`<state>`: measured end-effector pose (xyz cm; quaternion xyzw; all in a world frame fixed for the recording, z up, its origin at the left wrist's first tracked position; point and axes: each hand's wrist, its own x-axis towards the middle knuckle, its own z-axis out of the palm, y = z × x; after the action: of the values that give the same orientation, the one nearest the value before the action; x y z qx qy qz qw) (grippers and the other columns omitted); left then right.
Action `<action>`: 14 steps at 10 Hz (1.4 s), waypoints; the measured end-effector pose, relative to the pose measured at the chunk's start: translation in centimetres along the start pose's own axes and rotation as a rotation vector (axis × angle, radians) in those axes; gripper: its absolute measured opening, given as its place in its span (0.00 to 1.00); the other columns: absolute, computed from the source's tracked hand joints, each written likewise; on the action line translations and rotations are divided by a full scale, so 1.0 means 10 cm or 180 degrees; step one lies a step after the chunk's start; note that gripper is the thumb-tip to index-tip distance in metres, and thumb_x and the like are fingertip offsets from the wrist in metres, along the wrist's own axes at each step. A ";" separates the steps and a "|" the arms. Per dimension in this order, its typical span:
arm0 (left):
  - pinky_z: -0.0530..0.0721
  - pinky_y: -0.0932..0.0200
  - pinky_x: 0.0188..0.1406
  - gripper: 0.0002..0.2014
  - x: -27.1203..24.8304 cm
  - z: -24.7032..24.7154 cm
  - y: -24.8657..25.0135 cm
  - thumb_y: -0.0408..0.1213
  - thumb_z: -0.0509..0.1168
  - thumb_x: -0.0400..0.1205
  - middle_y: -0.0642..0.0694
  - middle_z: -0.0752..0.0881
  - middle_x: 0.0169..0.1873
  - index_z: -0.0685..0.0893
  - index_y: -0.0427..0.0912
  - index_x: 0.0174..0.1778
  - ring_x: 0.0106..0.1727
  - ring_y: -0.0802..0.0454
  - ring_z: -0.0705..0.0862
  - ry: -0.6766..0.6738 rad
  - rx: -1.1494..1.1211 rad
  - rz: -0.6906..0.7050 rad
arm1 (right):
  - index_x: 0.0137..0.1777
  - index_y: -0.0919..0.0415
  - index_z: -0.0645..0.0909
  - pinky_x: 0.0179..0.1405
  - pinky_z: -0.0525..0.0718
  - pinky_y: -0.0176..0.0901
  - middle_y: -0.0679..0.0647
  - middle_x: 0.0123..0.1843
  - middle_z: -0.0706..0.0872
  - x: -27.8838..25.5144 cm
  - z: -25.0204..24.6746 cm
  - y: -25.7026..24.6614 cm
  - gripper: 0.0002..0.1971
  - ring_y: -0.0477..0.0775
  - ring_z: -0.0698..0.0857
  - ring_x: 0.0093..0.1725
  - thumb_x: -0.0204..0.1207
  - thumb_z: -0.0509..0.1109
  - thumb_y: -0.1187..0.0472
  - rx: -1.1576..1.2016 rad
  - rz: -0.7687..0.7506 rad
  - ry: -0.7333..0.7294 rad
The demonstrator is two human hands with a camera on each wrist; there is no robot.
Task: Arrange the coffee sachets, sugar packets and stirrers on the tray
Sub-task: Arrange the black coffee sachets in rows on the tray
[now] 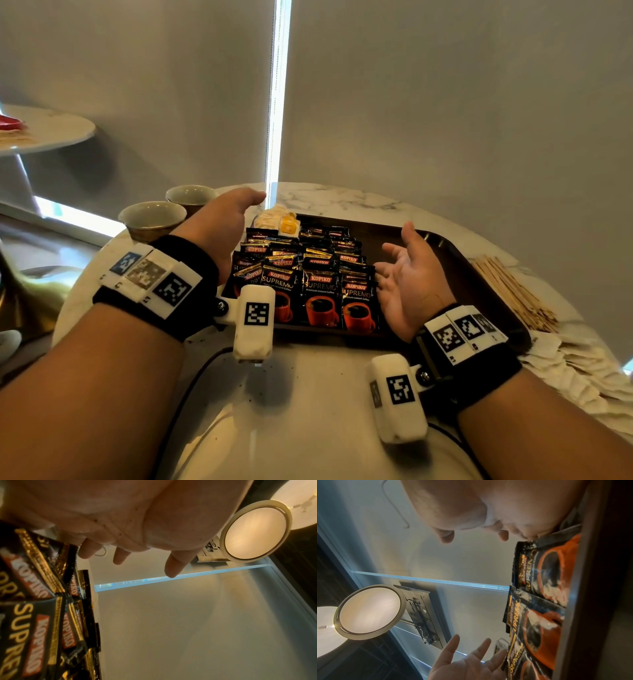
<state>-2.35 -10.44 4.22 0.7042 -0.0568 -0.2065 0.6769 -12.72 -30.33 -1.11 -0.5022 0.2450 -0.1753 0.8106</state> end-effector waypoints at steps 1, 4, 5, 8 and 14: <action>0.61 0.68 0.00 0.12 -0.06 0.00 0.04 0.47 0.58 0.90 0.39 0.82 0.26 0.78 0.41 0.53 0.19 0.50 0.83 0.0026 -0.0072 0.0126 | 0.87 0.53 0.56 0.78 0.69 0.71 0.73 0.86 0.58 0.02 0.01 0.00 0.42 0.73 0.64 0.83 0.79 0.58 0.30 -0.0115 0.0037 -0.0022; 0.73 0.60 0.49 0.27 0.16 -0.05 -0.05 0.56 0.68 0.78 0.61 0.76 0.49 0.77 0.50 0.72 0.53 0.59 0.77 0.0139 -0.0898 0.0735 | 0.85 0.59 0.61 0.81 0.61 0.69 0.75 0.85 0.56 0.33 0.04 -0.44 0.46 0.75 0.57 0.85 0.77 0.55 0.26 -0.0903 0.0227 0.0427; 0.71 0.47 0.68 0.23 0.20 -0.08 -0.04 0.58 0.67 0.73 0.54 0.78 0.60 0.77 0.54 0.63 0.67 0.51 0.73 0.0146 -0.1067 0.0769 | 0.86 0.61 0.60 0.79 0.63 0.70 0.76 0.85 0.56 0.49 0.07 -0.60 0.51 0.77 0.58 0.84 0.74 0.54 0.22 -0.1320 0.0572 0.0400; 0.68 0.38 0.78 0.32 0.29 -0.08 -0.09 0.59 0.65 0.77 0.48 0.76 0.68 0.76 0.48 0.75 0.68 0.50 0.72 0.0126 -0.1159 0.0911 | 0.86 0.65 0.56 0.81 0.62 0.67 0.77 0.84 0.57 0.76 0.30 -0.60 0.54 0.76 0.58 0.84 0.74 0.54 0.21 -0.1704 0.1036 0.0080; 0.71 0.36 0.77 0.09 0.41 -0.10 -0.13 0.52 0.60 0.87 0.40 0.77 0.73 0.80 0.59 0.60 0.80 0.39 0.71 0.0144 -0.1181 0.0878 | 0.85 0.66 0.57 0.78 0.65 0.70 0.78 0.83 0.61 1.29 0.49 -0.72 0.56 0.78 0.62 0.82 0.72 0.55 0.20 -0.2064 0.1128 0.0083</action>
<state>1.44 -10.91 2.10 0.5578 -0.0983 -0.1031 0.8176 0.33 -36.75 4.35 -0.6805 0.3812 0.0482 0.6239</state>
